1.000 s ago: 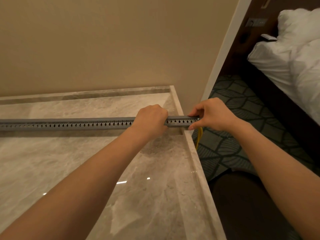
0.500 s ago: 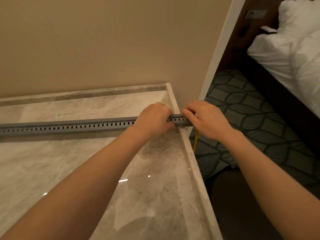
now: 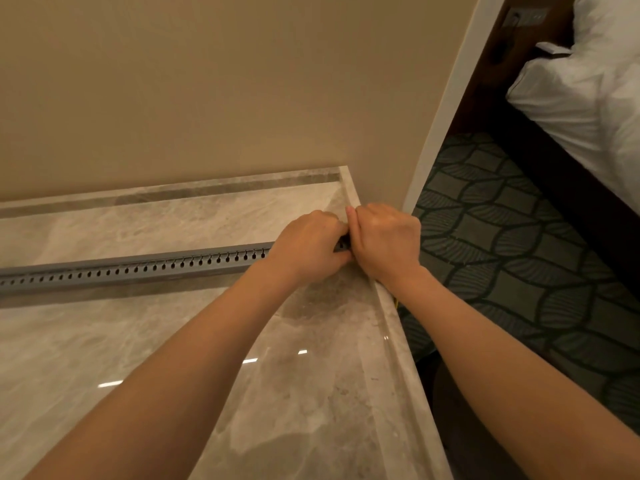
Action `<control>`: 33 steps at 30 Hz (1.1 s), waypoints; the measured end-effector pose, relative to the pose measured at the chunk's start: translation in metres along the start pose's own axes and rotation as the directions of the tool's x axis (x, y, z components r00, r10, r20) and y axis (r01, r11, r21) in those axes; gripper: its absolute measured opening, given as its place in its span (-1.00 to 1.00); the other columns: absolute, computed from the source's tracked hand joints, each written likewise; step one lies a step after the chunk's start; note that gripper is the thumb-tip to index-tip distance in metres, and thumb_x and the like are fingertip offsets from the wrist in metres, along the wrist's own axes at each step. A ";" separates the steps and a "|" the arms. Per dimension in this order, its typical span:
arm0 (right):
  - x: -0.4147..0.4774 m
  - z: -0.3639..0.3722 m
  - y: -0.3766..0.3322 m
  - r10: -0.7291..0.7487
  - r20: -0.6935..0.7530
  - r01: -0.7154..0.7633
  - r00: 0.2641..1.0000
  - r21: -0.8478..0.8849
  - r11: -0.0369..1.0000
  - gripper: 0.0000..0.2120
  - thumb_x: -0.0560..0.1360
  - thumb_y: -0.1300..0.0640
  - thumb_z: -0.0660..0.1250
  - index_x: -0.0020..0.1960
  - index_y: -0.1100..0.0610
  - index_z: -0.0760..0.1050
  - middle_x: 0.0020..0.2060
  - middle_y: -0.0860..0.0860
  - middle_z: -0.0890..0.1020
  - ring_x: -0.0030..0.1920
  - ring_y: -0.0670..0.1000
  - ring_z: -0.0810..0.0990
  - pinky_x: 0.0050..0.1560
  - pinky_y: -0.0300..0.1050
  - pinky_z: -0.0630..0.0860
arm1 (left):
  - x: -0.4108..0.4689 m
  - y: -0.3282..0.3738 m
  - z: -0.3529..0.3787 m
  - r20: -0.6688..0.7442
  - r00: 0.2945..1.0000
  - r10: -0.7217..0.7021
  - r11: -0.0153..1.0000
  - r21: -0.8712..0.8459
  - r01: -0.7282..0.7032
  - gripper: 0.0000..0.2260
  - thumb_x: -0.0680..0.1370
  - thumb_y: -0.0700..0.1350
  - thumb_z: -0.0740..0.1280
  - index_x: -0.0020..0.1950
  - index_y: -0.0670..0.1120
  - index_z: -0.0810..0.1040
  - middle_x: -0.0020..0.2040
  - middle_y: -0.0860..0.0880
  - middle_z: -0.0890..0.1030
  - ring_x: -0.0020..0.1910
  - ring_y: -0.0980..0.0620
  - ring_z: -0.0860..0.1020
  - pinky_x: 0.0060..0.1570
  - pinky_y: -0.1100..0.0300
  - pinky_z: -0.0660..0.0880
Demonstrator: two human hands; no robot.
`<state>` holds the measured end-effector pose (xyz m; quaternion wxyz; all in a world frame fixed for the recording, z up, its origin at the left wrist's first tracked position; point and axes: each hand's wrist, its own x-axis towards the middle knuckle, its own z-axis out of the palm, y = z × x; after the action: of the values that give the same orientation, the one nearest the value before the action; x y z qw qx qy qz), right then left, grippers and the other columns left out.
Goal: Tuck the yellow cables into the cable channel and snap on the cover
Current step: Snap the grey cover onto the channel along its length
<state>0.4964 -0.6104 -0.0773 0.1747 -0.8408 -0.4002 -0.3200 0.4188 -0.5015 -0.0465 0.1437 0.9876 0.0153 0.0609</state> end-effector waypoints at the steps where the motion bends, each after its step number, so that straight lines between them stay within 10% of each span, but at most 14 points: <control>1: -0.001 0.001 0.000 -0.001 -0.009 0.001 1.000 0.004 1.000 -0.64 0.51 0.13 0.21 -0.44 0.16 0.47 -0.54 0.07 0.53 -0.54 0.08 0.47 -0.51 -0.20 0.13 | -0.003 -0.002 0.002 -0.017 1.000 0.012 0.999 -0.041 -0.013 -0.83 0.47 -0.09 0.28 -0.13 -0.17 0.57 -0.30 -0.05 0.45 -0.31 -0.04 0.40 -0.32 0.10 0.39; 11: 0.000 0.008 -0.002 0.072 -0.074 -0.072 0.995 0.015 0.997 -0.65 0.48 0.15 0.19 -0.45 0.16 0.49 -0.56 0.04 0.53 -0.56 0.04 0.46 -0.49 -0.24 0.12 | -0.007 -0.002 0.027 -0.487 0.870 -0.078 0.949 0.230 0.214 -0.55 0.58 -0.01 0.08 -0.45 -0.14 0.47 -0.49 -0.08 0.49 -0.54 -0.07 0.43 -0.53 0.20 0.20; 33: 0.008 0.018 -0.005 0.155 -0.123 -0.159 0.980 -0.018 0.987 -0.58 0.47 0.11 0.17 -0.53 0.14 0.48 -0.64 0.02 0.49 -0.63 0.03 0.42 -0.50 -0.29 0.11 | 0.009 -0.014 0.027 -0.501 0.863 0.065 0.938 0.325 0.118 -0.55 0.54 -0.11 0.09 -0.55 -0.14 0.45 -0.61 -0.09 0.46 -0.68 -0.08 0.38 -0.56 0.30 0.17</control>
<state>0.5037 -0.5932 -0.0848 0.2118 -0.8511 -0.3169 -0.3609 0.4310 -0.4949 -0.0754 -0.0396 0.9465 0.0766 0.3110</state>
